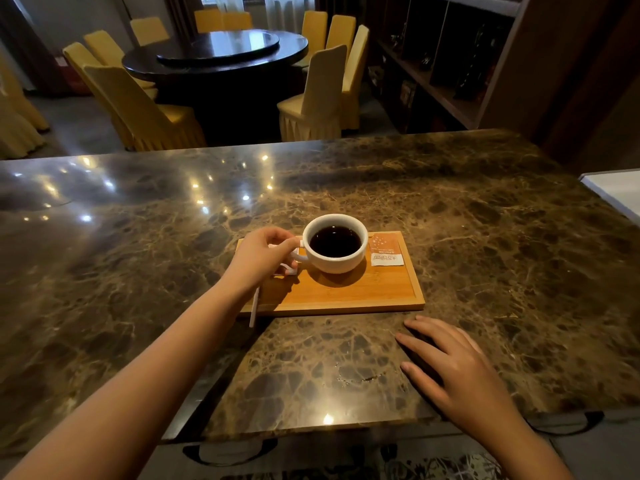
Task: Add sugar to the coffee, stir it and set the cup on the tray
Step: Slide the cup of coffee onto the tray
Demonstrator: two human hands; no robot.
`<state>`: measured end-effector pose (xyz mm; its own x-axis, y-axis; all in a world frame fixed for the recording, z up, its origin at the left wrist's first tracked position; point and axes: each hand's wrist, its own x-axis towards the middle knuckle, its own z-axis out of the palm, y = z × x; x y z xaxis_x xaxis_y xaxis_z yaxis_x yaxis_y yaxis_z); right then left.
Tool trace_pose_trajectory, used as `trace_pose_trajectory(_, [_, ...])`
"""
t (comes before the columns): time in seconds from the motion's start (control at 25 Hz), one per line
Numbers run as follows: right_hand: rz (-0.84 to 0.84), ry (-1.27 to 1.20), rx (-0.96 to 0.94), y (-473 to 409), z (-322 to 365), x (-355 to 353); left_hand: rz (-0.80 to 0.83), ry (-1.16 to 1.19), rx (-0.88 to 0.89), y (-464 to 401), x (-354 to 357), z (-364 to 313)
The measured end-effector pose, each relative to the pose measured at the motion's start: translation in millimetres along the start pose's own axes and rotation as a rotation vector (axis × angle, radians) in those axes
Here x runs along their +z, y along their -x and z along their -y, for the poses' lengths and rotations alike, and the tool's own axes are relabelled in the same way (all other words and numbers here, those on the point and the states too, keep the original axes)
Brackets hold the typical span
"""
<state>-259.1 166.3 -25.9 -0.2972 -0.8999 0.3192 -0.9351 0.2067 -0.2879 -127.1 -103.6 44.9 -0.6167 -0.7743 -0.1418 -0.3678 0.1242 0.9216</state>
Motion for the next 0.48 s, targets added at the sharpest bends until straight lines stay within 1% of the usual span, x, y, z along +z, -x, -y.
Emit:
trace_pose_trajectory(0.12, [0.032, 0.02, 0.006, -1, 5, -5, -0.136, -0.262, 0.169, 13, -7, -3])
trace_pose_trajectory(0.16, [0.03, 0.022, 0.001, -1, 4, -4, -0.158, -0.35, 0.209, 23, -10, -3])
trace_pose_trajectory(0.24, [0.04, 0.057, -0.001, -1, 6, -6, -0.206, -0.54, 0.279, 53, -11, 5])
trace_pose_trajectory(0.32, [0.027, 0.089, 0.006, 1, 15, -6, -0.297, -0.731, 0.38, 90, -4, 19])
trace_pose_trajectory(0.36, [0.046, 0.097, 0.04, 1, 20, -9, -0.317, -0.794, 0.42, 108, 2, 26])
trace_pose_trajectory(0.44, [0.077, 0.138, 0.079, 0, 22, -13, -0.265, -0.891, 0.423, 137, 12, 40])
trace_pose_trajectory(0.48, [0.031, 0.147, 0.054, 1, 21, -12, -0.211, -0.893, 0.406, 152, 20, 46])
